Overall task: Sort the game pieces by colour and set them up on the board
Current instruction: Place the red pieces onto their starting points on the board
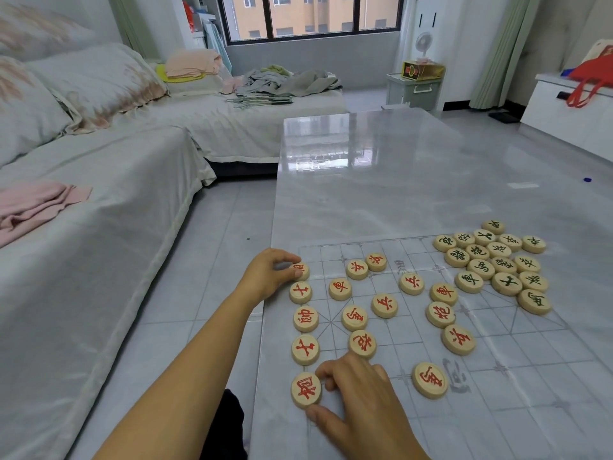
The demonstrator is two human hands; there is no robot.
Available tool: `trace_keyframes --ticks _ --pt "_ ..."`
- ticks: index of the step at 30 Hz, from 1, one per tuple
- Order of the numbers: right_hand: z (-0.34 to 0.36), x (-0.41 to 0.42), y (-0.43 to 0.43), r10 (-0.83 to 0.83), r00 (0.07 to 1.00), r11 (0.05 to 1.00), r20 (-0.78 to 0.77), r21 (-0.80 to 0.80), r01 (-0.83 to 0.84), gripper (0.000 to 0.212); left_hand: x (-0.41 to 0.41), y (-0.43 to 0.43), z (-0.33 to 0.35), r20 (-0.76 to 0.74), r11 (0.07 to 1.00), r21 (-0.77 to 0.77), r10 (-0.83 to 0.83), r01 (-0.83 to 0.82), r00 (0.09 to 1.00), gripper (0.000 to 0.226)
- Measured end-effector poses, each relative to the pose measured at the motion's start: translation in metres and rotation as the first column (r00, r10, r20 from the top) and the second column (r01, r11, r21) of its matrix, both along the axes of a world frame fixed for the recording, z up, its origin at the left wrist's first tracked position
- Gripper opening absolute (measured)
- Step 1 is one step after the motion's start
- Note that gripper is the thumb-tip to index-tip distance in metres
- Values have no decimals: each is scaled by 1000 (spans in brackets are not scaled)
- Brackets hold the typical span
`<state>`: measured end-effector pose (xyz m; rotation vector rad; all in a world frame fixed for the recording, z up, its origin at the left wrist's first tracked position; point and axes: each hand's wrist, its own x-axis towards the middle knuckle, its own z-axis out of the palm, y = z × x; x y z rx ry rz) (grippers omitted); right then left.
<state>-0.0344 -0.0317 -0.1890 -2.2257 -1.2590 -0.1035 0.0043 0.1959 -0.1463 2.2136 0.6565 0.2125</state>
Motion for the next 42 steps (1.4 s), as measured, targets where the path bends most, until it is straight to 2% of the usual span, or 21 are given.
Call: trace_keyframes --ticks 7,12,14,16,20,22,23,26,28,30,31,36,39,42 --pt "1 0 0 -9 1000 1000 19 0 9 36 -2 -1 -1 -11 1000 -8 -1 1 1000 30" --pt "0 -1 -1 -9 998 1000 -64 -8 8 37 -2 1 -2 -21 1000 -12 -8 8 1000 30" --pt "1 0 -2 8 980 999 -197 48 2 39 -3 1 -2 -19 999 -45 -8 7 1000 35" --pt "7 0 -6 50 919 993 -392 119 -4 41 -3 1 0 15 998 -62 16 -15 1000 40" --pt "35 11 -24 144 809 948 -570 313 52 28 4 -9 9 141 997 46 49 -56 989 33" --pt "49 27 -42 80 837 948 -542 300 104 9 10 -19 14 153 995 100 -22 7 988 28" --pt "52 36 -54 2 872 957 -490 253 140 9 13 -26 17 141 991 121 -69 52 988 26" --pt "56 51 -85 -233 921 965 -313 47 260 20 23 -42 19 82 981 132 -151 140 985 23" --pt "49 50 -95 -291 933 953 -213 -154 263 34 28 -50 16 65 983 110 -157 150 985 23" --pt "38 46 -98 -244 961 942 -130 -266 204 47 30 -55 14 42 984 97 -152 147 988 23" --pt "35 44 -98 -217 970 946 -112 -269 181 51 30 -56 13 23 985 96 -145 142 989 24" --pt "33 45 -102 -143 974 942 -177 -327 79 63 32 -52 12 -19 980 178 -88 90 996 24" --pt "32 44 -102 -86 979 953 -183 -303 27 57 39 -57 14 -25 974 199 -110 113 994 25" --pt "32 43 -100 -134 967 957 -219 -282 68 46 55 -69 20 -108 942 258 -193 215 975 30"
